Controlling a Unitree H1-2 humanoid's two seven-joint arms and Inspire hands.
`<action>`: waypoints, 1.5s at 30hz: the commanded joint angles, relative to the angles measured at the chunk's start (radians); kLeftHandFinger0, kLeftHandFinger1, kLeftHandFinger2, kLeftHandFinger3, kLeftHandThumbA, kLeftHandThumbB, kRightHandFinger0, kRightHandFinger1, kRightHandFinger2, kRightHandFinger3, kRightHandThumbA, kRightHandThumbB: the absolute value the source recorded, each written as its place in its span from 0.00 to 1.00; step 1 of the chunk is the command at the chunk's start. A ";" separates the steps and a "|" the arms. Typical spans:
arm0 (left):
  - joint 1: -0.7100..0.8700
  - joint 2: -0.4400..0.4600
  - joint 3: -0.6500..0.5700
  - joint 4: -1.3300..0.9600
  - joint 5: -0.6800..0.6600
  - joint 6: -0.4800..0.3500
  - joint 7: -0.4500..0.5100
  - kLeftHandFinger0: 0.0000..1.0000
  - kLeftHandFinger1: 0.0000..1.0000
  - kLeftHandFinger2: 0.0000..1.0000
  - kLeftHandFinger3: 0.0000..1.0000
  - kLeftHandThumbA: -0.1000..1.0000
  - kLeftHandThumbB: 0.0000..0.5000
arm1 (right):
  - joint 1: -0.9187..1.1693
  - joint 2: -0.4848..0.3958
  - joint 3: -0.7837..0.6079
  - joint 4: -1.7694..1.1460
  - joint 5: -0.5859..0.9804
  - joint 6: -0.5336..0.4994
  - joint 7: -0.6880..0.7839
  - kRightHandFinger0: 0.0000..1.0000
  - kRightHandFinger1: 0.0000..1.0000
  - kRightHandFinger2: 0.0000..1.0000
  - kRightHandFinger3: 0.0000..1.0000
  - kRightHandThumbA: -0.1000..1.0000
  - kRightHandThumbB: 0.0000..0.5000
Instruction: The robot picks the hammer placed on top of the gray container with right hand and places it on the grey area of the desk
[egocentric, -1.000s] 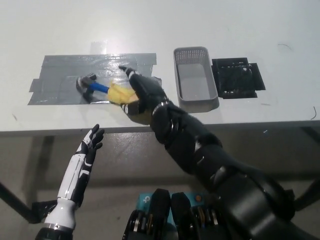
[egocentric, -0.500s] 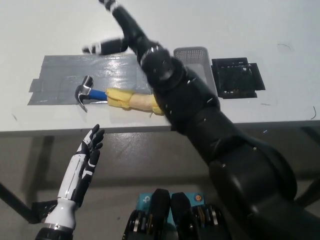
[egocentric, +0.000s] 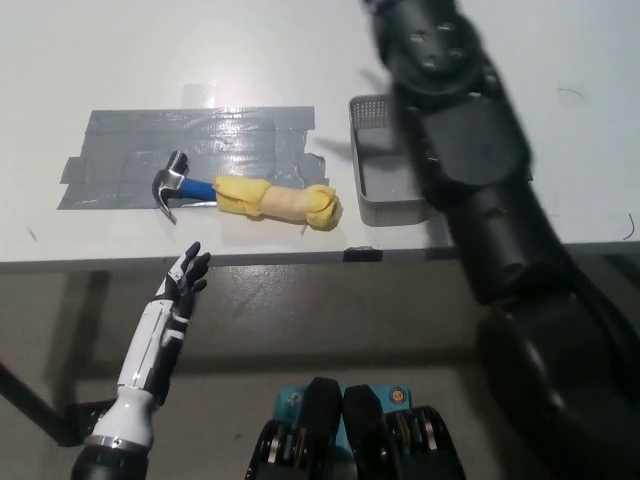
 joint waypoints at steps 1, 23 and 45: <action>-0.097 0.001 0.011 -0.008 -0.047 -0.029 -0.007 1.00 1.00 1.00 1.00 1.00 0.03 | 0.301 -0.246 -0.028 -1.124 0.195 0.234 0.180 1.00 1.00 1.00 1.00 0.90 0.65; -0.014 -0.002 0.001 0.040 -0.053 -0.051 -0.017 1.00 1.00 1.00 1.00 1.00 0.11 | 1.023 -0.127 0.060 -0.827 0.022 -0.148 0.028 1.00 1.00 1.00 1.00 0.98 0.32; 0.132 0.001 -0.006 0.042 -0.050 -0.078 -0.010 1.00 1.00 1.00 1.00 1.00 0.10 | 1.165 -0.147 0.159 -0.573 0.121 -0.074 0.132 1.00 1.00 1.00 1.00 1.00 0.43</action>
